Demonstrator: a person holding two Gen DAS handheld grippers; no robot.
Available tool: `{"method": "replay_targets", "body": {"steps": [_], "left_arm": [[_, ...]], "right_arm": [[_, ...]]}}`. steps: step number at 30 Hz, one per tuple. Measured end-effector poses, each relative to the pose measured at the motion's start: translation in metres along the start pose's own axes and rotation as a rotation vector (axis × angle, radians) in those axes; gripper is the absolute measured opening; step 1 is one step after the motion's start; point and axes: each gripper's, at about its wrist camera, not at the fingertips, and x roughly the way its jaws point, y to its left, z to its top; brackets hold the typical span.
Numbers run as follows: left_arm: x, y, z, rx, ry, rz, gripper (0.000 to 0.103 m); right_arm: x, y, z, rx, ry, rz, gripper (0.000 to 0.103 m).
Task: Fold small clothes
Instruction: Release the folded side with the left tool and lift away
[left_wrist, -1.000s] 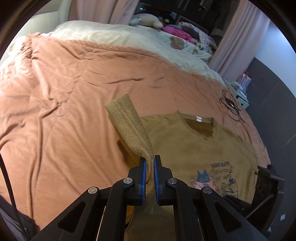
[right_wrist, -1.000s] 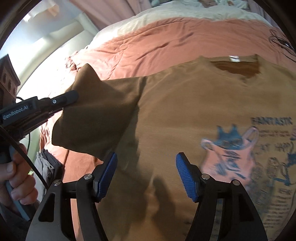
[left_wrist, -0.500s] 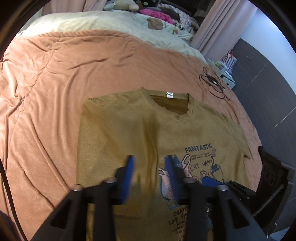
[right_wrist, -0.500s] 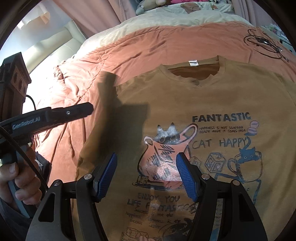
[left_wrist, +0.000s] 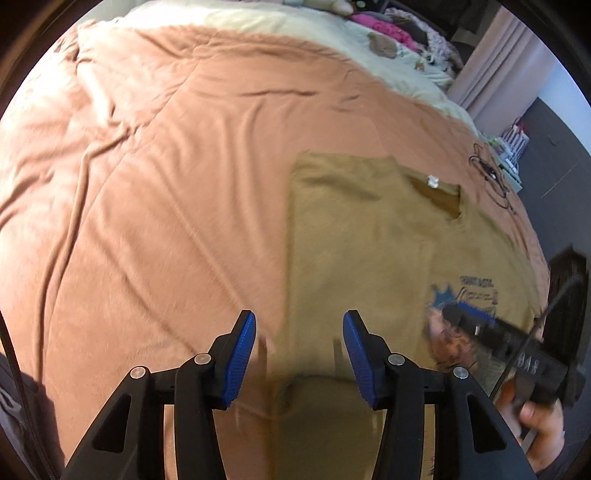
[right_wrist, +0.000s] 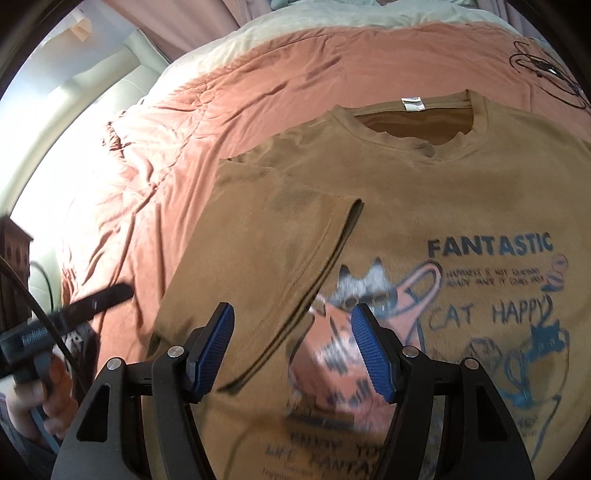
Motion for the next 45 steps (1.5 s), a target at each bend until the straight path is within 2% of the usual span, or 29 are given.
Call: {"method": "replay_targets", "body": {"steps": [5, 7, 9, 11, 14, 17, 24, 25, 27, 28, 29, 32, 35, 37, 39, 40, 41, 42, 45], "left_arm": [[0.016, 0.007, -0.013, -0.002, 0.034, 0.009, 0.049], [0.023, 0.008, -0.016, -0.005, 0.051, 0.012, 0.044], [0.029, 0.009, -0.02, -0.001, 0.07, 0.035, 0.039], [0.034, 0.012, -0.024, -0.004, 0.079, 0.038, 0.038], [0.032, 0.014, -0.029, -0.009, 0.071, 0.033, 0.038], [0.027, 0.015, -0.032, -0.013, 0.072, 0.032, 0.038], [0.0, 0.012, -0.045, -0.039, 0.035, 0.062, 0.038], [-0.007, 0.012, -0.049, -0.045, 0.026, 0.064, 0.038], [-0.019, 0.011, -0.055, -0.053, 0.011, 0.068, 0.038], [-0.027, 0.009, -0.06, -0.059, 0.001, 0.067, 0.038], [-0.033, 0.008, -0.063, -0.064, -0.007, 0.064, 0.039], [-0.049, 0.003, -0.074, -0.079, -0.024, 0.049, 0.041], [-0.067, -0.004, -0.087, -0.073, -0.047, 0.037, 0.056], [-0.08, -0.01, -0.094, -0.064, -0.067, 0.034, 0.075], [-0.094, -0.019, -0.101, -0.054, -0.096, 0.035, 0.089], [-0.102, -0.024, -0.106, -0.046, -0.116, 0.037, 0.095], [-0.108, -0.027, -0.109, -0.041, -0.129, 0.038, 0.098], [-0.113, -0.031, -0.112, -0.037, -0.141, 0.04, 0.102], [-0.125, -0.044, -0.119, -0.029, -0.155, 0.043, 0.102]], "right_arm": [[0.023, -0.005, 0.016, 0.032, 0.01, -0.059, 0.043], [0.031, -0.003, 0.02, 0.037, 0.014, -0.074, 0.041], [0.039, -0.003, 0.025, 0.032, 0.018, -0.097, 0.035], [0.046, -0.003, 0.03, 0.026, 0.025, -0.119, 0.019], [0.053, -0.002, 0.037, 0.018, 0.024, -0.167, 0.007], [0.053, -0.003, 0.041, 0.014, 0.01, -0.244, 0.007], [0.022, 0.006, 0.026, 0.002, 0.001, -0.229, 0.009], [0.012, 0.009, 0.021, -0.008, -0.006, -0.22, 0.014], [-0.002, 0.015, 0.015, -0.024, -0.019, -0.205, 0.042], [-0.013, 0.019, 0.009, -0.037, -0.033, -0.199, 0.065], [-0.022, 0.021, 0.005, -0.046, -0.044, -0.199, 0.071], [-0.05, 0.028, -0.015, -0.075, -0.061, -0.188, 0.074], [-0.085, 0.027, -0.04, -0.088, -0.096, -0.212, 0.085], [-0.11, 0.025, -0.053, -0.078, -0.117, -0.223, 0.086], [-0.131, 0.026, -0.065, -0.066, -0.134, -0.23, 0.091], [-0.143, 0.025, -0.072, -0.059, -0.148, -0.232, 0.099], [-0.153, 0.026, -0.078, -0.055, -0.16, -0.234, 0.103], [-0.16, 0.026, -0.083, -0.054, -0.17, -0.234, 0.103], [-0.185, 0.024, -0.099, -0.035, -0.198, -0.235, 0.103]]}}
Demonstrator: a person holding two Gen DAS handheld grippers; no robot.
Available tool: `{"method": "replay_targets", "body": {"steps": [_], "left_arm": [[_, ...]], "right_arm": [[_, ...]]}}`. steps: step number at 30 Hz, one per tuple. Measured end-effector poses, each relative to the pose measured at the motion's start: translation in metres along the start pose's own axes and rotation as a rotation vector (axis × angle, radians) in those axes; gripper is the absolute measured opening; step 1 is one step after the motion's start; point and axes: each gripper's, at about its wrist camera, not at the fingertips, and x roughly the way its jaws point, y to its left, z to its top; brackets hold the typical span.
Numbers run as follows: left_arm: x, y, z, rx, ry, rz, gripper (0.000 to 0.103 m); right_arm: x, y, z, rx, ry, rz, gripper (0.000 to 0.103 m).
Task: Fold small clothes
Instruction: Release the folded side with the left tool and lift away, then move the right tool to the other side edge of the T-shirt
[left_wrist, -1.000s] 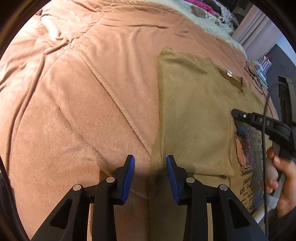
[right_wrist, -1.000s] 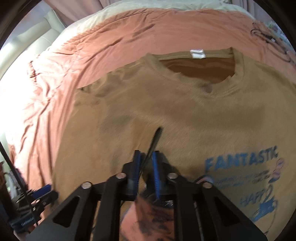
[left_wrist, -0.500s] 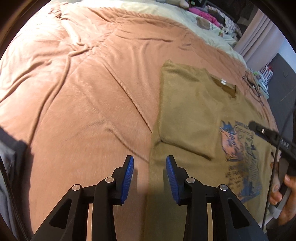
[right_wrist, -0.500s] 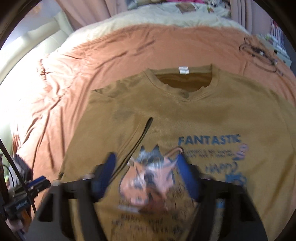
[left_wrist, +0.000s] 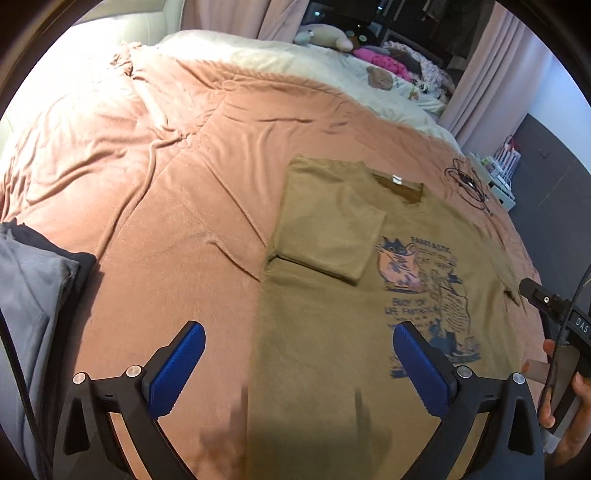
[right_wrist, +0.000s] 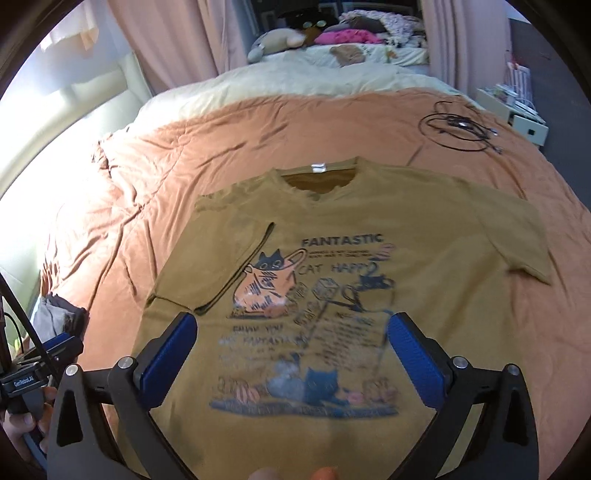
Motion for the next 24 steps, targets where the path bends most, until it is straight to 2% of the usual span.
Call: {"method": "replay_targets", "body": {"steps": [7, 10, 17, 24], "left_arm": [[-0.02, -0.043, -0.012, 0.047, -0.031, -0.03, 0.102], [-0.021, -0.067, -0.013, 0.063, -0.041, -0.047, 0.102], [0.0, -0.134, -0.011, 0.112, -0.016, -0.119, 0.102], [0.03, -0.207, -0.013, 0.2, 0.001, -0.166, 0.102]], "right_arm": [[-0.049, -0.028, -0.024, 0.02, -0.03, 0.005, 0.103], [-0.067, -0.047, -0.031, 0.016, -0.057, -0.022, 0.103], [-0.091, -0.105, -0.043, 0.08, -0.097, -0.044, 0.103], [-0.094, -0.169, -0.048, 0.167, -0.122, -0.076, 0.103]]}}
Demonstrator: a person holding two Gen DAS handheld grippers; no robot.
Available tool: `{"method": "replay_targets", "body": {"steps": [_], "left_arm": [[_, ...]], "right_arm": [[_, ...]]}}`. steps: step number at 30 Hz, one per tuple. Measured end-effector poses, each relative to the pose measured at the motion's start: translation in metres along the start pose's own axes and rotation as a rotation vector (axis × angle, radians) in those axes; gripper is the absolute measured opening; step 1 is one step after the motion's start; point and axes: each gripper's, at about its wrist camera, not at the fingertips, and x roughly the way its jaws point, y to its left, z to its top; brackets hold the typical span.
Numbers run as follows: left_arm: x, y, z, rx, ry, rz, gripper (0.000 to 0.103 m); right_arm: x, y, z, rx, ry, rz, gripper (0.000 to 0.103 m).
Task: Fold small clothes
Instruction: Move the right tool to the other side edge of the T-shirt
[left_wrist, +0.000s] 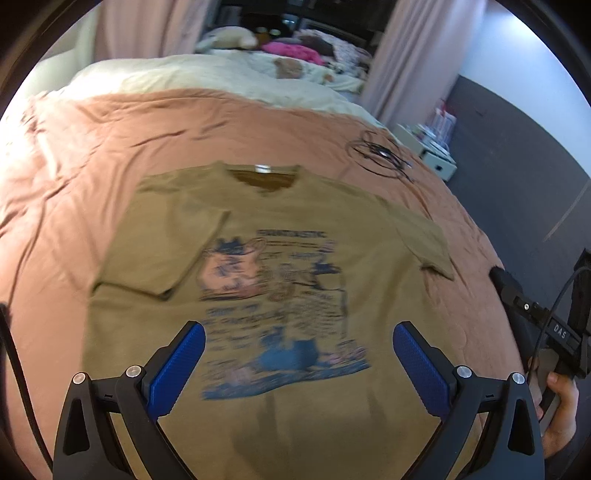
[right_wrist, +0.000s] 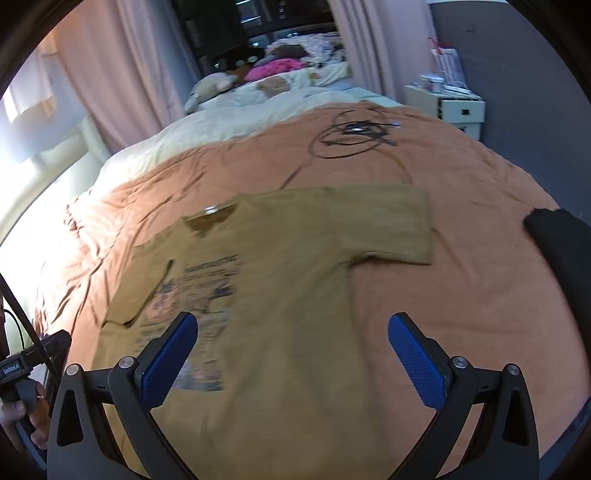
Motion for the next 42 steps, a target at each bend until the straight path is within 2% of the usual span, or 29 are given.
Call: {"method": "replay_targets", "body": {"steps": [5, 9, 11, 16, 22, 27, 29, 34, 39, 42], "left_arm": [[0.032, -0.041, 0.011, 0.064, 0.025, -0.032, 0.095], [0.058, -0.064, 0.021, 0.084, 0.048, -0.047, 0.083], [0.072, -0.071, 0.026, 0.088, 0.058, -0.053, 0.08], [0.107, -0.086, 0.04, 0.095, 0.085, -0.051, 0.059], [0.149, -0.101, 0.05, 0.114, 0.128, -0.052, 0.043], [0.181, -0.116, 0.059, 0.136, 0.153, -0.051, 0.035], [0.196, -0.123, 0.063, 0.143, 0.165, -0.06, 0.03], [0.231, -0.138, 0.072, 0.156, 0.189, -0.076, 0.025], [0.26, -0.152, 0.078, 0.165, 0.22, -0.101, 0.016], [0.272, -0.158, 0.08, 0.17, 0.229, -0.115, 0.014]], "right_arm": [[0.012, -0.034, 0.004, 0.076, -0.004, 0.011, 0.092], [0.029, -0.061, 0.008, 0.154, 0.005, 0.037, 0.089], [0.038, -0.075, 0.01, 0.19, 0.007, 0.057, 0.083], [0.069, -0.11, 0.022, 0.295, 0.019, 0.117, 0.077], [0.116, -0.155, 0.031, 0.43, 0.037, 0.185, 0.06], [0.143, -0.182, 0.035, 0.506, 0.036, 0.203, 0.058], [0.151, -0.189, 0.036, 0.528, 0.037, 0.218, 0.052], [0.174, -0.199, 0.039, 0.557, 0.063, 0.221, 0.047], [0.191, -0.202, 0.048, 0.555, 0.081, 0.219, 0.034], [0.201, -0.204, 0.056, 0.552, 0.095, 0.225, 0.016]]}}
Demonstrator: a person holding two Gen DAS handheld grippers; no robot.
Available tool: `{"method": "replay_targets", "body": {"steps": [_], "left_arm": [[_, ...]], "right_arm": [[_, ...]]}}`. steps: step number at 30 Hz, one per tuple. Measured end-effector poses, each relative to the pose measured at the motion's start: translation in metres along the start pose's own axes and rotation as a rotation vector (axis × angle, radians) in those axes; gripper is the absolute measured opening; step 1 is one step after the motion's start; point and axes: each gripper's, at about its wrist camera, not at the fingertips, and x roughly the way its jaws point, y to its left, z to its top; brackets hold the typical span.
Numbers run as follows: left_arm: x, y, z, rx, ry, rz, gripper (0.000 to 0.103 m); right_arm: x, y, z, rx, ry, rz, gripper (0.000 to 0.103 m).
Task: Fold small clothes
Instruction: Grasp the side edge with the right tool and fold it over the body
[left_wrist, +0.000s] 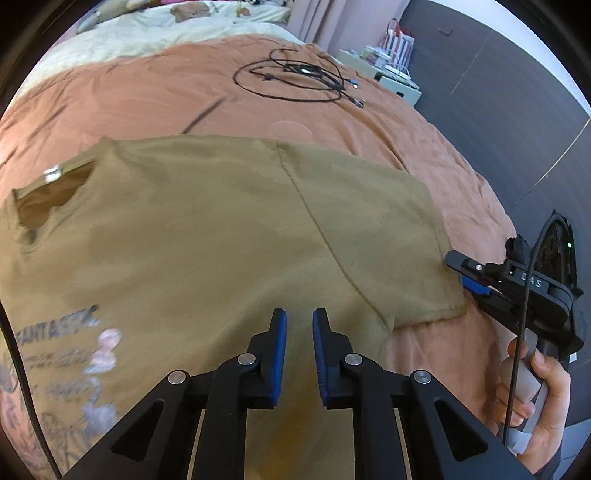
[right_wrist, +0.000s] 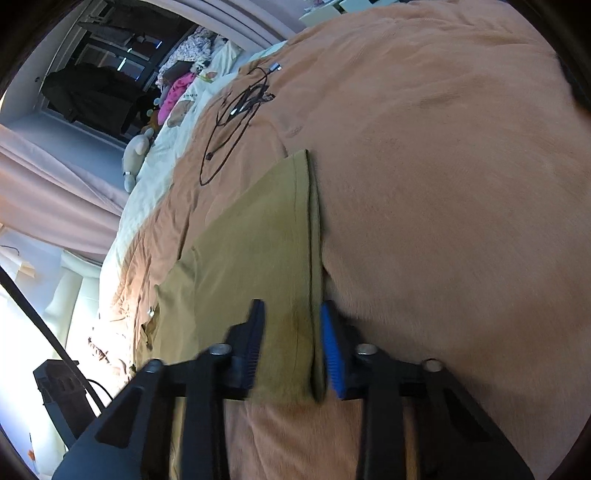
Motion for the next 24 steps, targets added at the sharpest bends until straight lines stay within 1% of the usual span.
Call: {"method": "replay_targets", "body": {"steps": [1, 2, 4, 9, 14, 18, 24], "left_arm": [[0.005, -0.002, 0.003, 0.003, 0.005, -0.007, 0.012], [0.008, -0.003, 0.004, 0.002, 0.009, -0.013, 0.012], [0.015, -0.004, 0.007, 0.001, 0.016, -0.028, 0.012], [0.03, -0.013, 0.014, 0.018, 0.028, -0.082, 0.011], [0.037, -0.02, 0.016, 0.017, 0.044, -0.097, 0.011], [0.023, -0.018, 0.015, 0.004, 0.03, -0.11, 0.011], [-0.019, 0.005, 0.004, -0.015, 0.004, -0.086, 0.011]], "right_arm": [[0.003, 0.001, 0.003, -0.001, 0.005, 0.006, 0.008], [0.005, 0.002, 0.004, -0.003, 0.007, 0.01, 0.003], [0.004, 0.009, 0.007, -0.027, 0.004, 0.029, 0.001], [-0.006, 0.021, 0.004, -0.062, -0.014, 0.082, 0.001], [-0.013, 0.033, 0.002, -0.07, -0.017, 0.121, 0.001], [-0.018, 0.048, -0.003, -0.102, -0.021, 0.138, 0.001], [-0.016, 0.074, -0.013, -0.155, -0.017, 0.145, 0.001]]}}
